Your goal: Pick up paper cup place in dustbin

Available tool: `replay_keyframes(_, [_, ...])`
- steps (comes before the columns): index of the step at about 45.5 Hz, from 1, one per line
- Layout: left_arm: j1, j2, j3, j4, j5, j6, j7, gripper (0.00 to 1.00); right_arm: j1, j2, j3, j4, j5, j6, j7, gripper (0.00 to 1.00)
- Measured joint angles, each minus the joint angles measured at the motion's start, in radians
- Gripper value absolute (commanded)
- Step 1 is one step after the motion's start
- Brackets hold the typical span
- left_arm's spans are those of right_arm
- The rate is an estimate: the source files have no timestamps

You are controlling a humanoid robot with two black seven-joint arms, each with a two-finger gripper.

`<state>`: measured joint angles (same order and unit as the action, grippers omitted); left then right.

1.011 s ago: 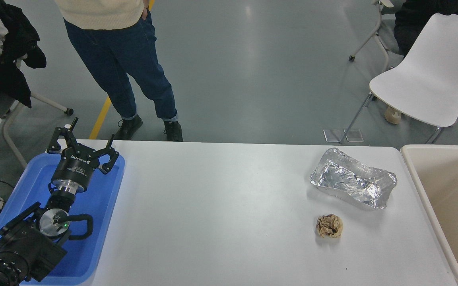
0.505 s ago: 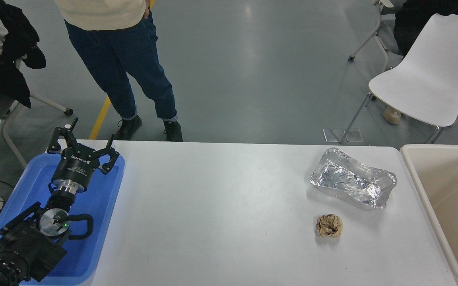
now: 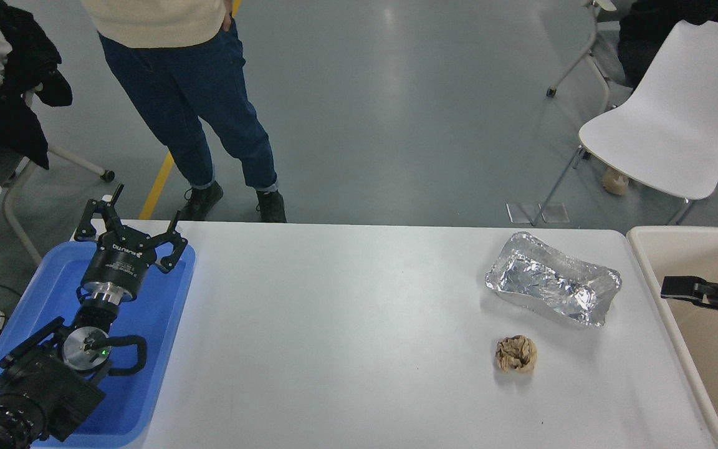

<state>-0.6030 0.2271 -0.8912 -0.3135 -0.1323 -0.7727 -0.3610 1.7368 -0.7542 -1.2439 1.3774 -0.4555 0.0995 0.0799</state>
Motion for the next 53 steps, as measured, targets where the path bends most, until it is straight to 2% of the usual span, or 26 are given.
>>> replay_keyframes(8, [0.0,0.0,0.0,0.0,0.0,0.0,0.001,1.0,0.21,0.115,-0.054,0.046,0.018,0.343,0.002,1.0])
replay_keyframes(19, [0.0,0.0,0.0,0.0,0.0,0.0,0.001,1.0,0.399,0.247,-0.065,0.07,0.097,0.577,0.001,1.0])
replay_keyframes(31, [0.0,0.001,0.0,0.0,0.0,0.0,0.001,1.0,0.552,0.317,-0.047,0.086,0.13,0.653,0.002,1.0])
replay_keyframes(53, [0.0,0.001,0.0,0.0,0.0,0.001,0.001,1.0,0.66,0.354,-0.069,0.081,0.144,0.683,0.002,1.0])
